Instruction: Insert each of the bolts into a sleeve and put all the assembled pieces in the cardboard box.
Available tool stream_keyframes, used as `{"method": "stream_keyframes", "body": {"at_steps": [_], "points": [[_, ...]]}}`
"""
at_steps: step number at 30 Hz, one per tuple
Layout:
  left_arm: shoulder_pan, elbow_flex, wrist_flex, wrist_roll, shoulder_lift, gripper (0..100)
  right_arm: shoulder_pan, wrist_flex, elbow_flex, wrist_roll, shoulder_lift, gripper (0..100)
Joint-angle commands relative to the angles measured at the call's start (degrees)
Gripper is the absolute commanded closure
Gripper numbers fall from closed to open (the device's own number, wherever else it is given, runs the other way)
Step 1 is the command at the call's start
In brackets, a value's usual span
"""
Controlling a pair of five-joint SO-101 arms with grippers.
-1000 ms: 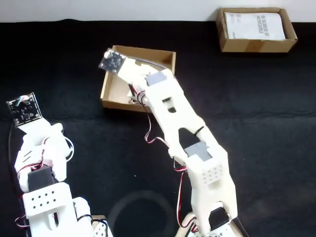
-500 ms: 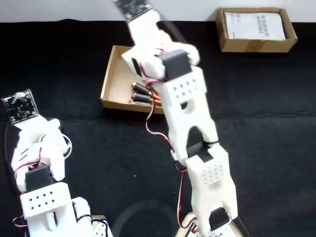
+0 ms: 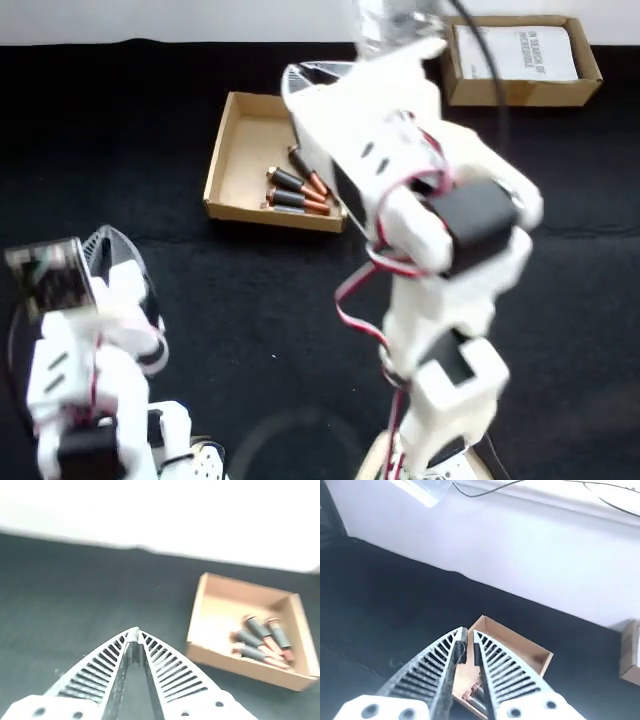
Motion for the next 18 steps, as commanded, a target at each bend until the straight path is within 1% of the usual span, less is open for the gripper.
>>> {"method": "stream_keyframes", "body": {"at_steps": [1, 7, 13, 16, 18], "points": [[4.3, -1.8, 1.9, -0.4, -3.2, 99, 0.4, 0.8, 14.2, -0.6, -13.4, 99.1], [4.6, -1.2, 5.8, -0.1, -2.2, 99, 0.5, 0.7, 48.7, -0.5, -36.4, 99.1], [4.6, 4.1, 9.0, -0.1, -2.2, 99, 0.7, 0.3, 85.5, -0.5, -57.5, 99.1], [4.7, 7.0, 10.5, -0.1, -2.2, 99, 0.9, -2.5, 101.1, -0.5, -66.2, 99.1], [4.7, 9.2, 10.4, -0.1, -2.2, 99, 2.5, -6.5, 111.0, -0.5, -71.9, 99.1]]}}
